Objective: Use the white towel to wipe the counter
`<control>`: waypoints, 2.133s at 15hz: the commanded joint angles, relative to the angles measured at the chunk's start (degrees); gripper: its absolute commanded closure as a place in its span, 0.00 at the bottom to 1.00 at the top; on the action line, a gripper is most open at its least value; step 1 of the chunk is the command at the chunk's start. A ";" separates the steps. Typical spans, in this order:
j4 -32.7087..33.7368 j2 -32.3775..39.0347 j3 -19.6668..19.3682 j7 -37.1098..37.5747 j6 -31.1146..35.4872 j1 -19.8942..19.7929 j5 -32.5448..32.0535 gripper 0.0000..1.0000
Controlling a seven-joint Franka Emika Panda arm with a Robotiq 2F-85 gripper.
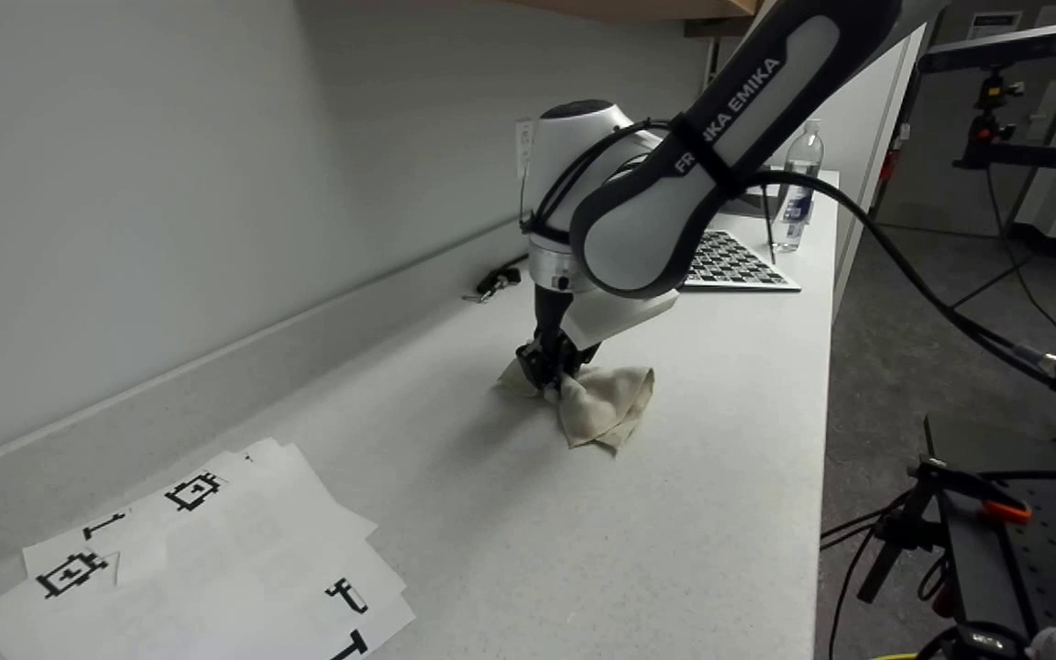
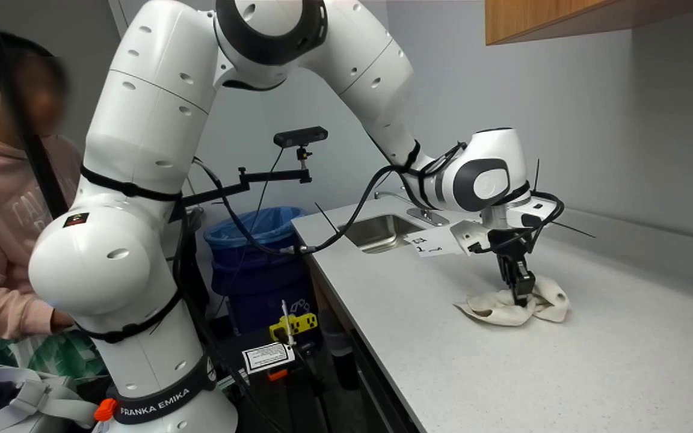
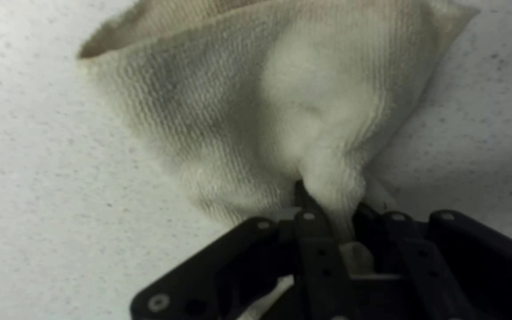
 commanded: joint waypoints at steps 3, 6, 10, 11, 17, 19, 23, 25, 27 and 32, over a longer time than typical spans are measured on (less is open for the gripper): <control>-9.14 -4.00 -2.68 4.67 3.58 -1.18 0.47 0.97; -11.14 -5.20 -2.91 6.23 3.90 -1.40 0.36 0.97; -9.61 -4.67 -1.63 6.22 3.37 -0.96 0.21 0.97; -8.80 -4.34 -1.04 5.98 3.22 -0.85 0.39 0.97; -4.40 -2.64 6.18 3.47 2.80 1.05 1.51 0.97; -3.76 -2.02 9.13 1.63 2.80 2.51 1.15 0.97; -2.42 -1.21 12.96 -1.86 2.57 4.62 1.60 0.97; -2.03 -0.95 12.91 -2.73 2.33 4.94 1.47 0.97; -2.59 -1.28 11.70 -2.96 2.40 4.56 1.17 0.97; -5.41 -3.40 7.99 -2.18 3.11 2.47 1.24 0.97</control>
